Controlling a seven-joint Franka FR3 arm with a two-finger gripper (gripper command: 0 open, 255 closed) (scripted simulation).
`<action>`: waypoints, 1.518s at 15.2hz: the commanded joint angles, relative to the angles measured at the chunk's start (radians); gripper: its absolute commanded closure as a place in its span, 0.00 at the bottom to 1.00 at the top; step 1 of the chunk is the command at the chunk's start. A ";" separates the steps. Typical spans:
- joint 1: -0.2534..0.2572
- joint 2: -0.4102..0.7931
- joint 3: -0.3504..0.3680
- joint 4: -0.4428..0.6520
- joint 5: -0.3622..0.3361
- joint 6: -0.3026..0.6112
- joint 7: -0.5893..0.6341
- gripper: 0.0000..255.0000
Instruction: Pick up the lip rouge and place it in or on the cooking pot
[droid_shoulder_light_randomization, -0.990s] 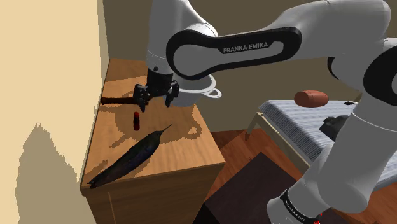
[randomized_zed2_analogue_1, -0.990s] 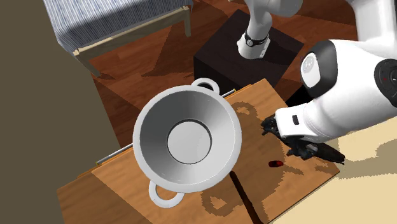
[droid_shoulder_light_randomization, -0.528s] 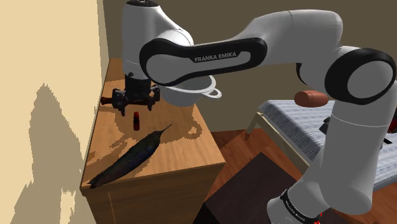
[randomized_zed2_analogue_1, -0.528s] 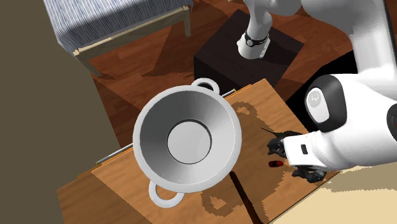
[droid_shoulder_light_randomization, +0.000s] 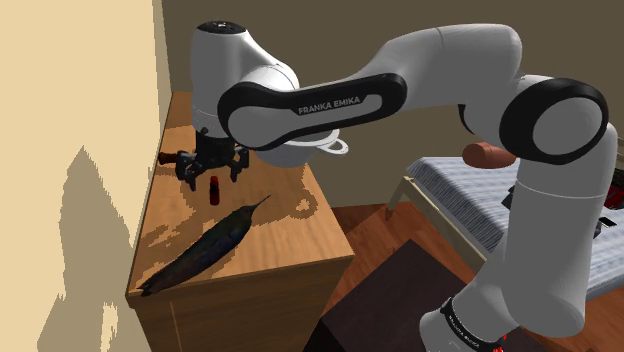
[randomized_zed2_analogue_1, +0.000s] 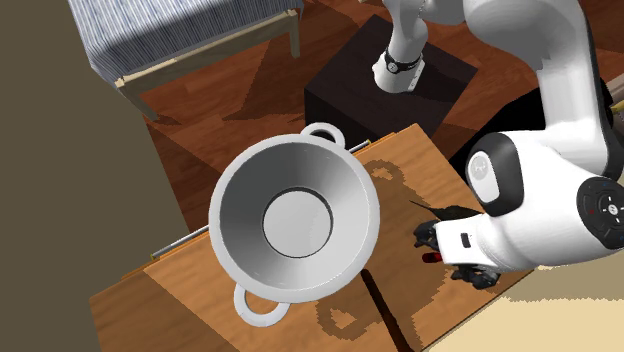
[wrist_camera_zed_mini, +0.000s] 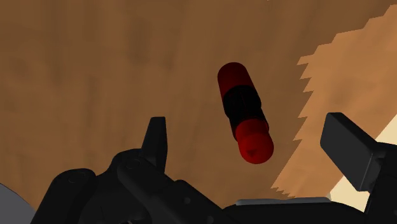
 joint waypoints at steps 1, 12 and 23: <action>0.000 0.001 0.000 0.001 -0.001 0.001 0.000 0.00; 0.000 0.001 0.000 0.000 0.000 0.001 0.000 1.00; 0.002 -0.022 0.008 0.075 0.018 -0.093 -0.019 1.00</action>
